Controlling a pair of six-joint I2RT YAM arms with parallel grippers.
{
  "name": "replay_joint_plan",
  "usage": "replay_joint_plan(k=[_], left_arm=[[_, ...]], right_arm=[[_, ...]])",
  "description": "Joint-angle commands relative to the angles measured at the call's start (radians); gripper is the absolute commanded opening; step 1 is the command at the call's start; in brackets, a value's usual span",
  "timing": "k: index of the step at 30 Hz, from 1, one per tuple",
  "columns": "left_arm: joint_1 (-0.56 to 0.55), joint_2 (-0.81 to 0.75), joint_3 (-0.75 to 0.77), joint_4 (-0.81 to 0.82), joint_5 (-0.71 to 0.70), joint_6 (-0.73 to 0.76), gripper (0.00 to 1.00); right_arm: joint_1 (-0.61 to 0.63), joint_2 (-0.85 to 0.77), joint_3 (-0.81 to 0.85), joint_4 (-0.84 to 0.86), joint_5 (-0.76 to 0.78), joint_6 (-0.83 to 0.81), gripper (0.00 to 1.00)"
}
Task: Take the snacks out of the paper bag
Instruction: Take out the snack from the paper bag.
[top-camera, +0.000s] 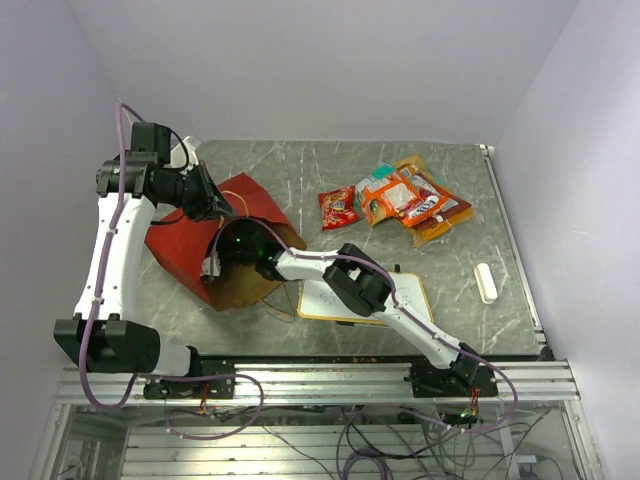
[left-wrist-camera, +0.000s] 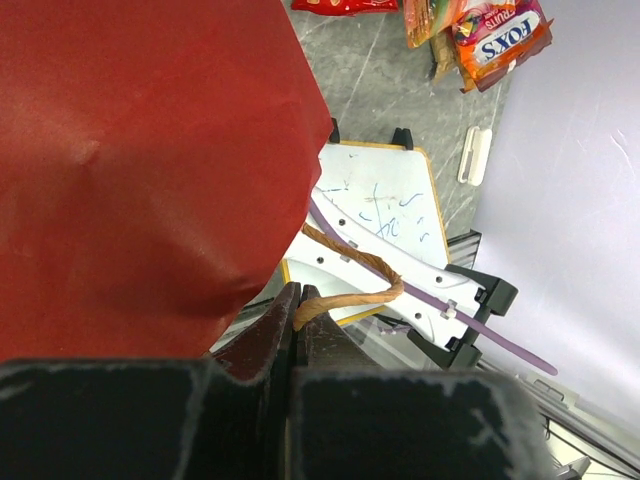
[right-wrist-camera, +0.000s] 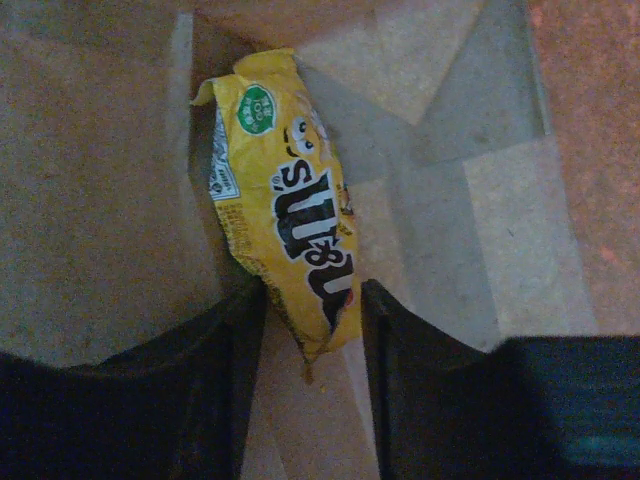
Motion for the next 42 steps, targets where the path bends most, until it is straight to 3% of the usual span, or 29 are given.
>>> replay_joint_plan(k=[1, 8, 13, 22, 34, 42], left_arm=[[-0.010, 0.001, 0.047, 0.018, 0.037, 0.011, 0.07], [-0.011, -0.011, 0.029, 0.016, 0.013, 0.003, 0.07], [-0.011, -0.014, 0.034, 0.012, -0.002, 0.006, 0.07], [-0.006, -0.003, 0.088, -0.023, -0.061, 0.031, 0.07], [0.015, -0.024, 0.088, -0.018, -0.123, 0.010, 0.07], [0.047, -0.046, 0.022, 0.083, -0.078, -0.056, 0.07]], right_arm=[[-0.007, 0.028, 0.035, 0.012, -0.043, -0.008, 0.40], [-0.014, 0.011, 0.029, -0.003, -0.033, -0.003, 0.23], [-0.019, -0.005, 0.018, -0.026, -0.028, -0.009, 0.05], [-0.020, -0.082, -0.068, -0.001, 0.007, 0.014, 0.00], [-0.028, -0.346, -0.443, 0.168, 0.027, 0.204, 0.00], [-0.022, -0.512, -0.629, 0.149, 0.014, 0.304, 0.00]])
